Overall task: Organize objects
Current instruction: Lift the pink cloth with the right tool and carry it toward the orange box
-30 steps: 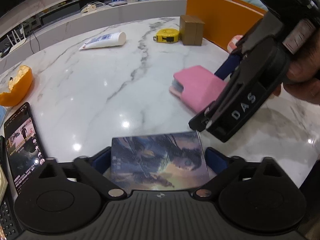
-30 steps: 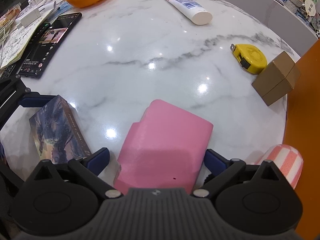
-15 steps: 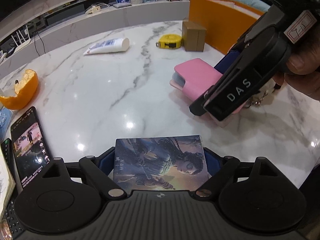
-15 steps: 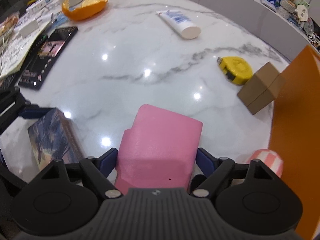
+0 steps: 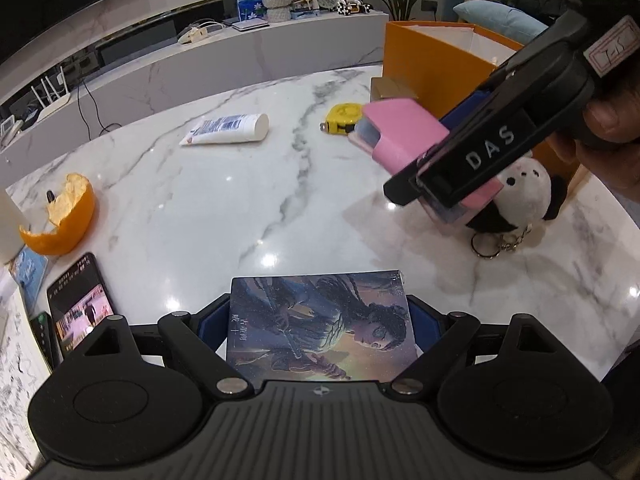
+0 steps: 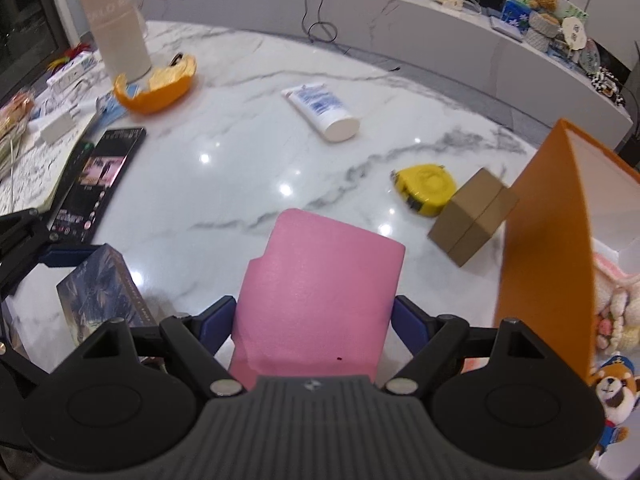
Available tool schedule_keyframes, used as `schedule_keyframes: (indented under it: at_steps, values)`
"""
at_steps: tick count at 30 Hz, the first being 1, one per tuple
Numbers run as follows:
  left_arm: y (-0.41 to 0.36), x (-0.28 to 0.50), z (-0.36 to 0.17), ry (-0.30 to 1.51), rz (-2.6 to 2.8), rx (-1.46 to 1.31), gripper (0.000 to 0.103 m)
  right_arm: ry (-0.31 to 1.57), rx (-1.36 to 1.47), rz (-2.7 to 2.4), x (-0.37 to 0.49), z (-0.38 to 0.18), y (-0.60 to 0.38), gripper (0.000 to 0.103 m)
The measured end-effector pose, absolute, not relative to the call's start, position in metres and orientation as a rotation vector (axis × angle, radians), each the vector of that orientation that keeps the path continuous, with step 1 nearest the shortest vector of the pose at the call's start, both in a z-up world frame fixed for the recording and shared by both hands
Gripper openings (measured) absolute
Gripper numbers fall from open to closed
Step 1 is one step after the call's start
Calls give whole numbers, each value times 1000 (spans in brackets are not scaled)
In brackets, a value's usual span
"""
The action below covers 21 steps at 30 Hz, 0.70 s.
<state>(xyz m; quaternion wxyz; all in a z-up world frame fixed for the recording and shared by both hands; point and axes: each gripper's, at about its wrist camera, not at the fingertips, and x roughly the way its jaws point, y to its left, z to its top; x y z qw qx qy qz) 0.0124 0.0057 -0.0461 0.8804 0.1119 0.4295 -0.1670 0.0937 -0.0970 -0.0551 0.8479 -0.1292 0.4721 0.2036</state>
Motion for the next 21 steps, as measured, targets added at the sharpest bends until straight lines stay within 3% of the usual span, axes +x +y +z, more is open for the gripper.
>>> schedule_keyframes:
  at_steps: [21]
  values:
    - [-45,39,31,767,-385,285,103,711,15,236,97,27,-193,84]
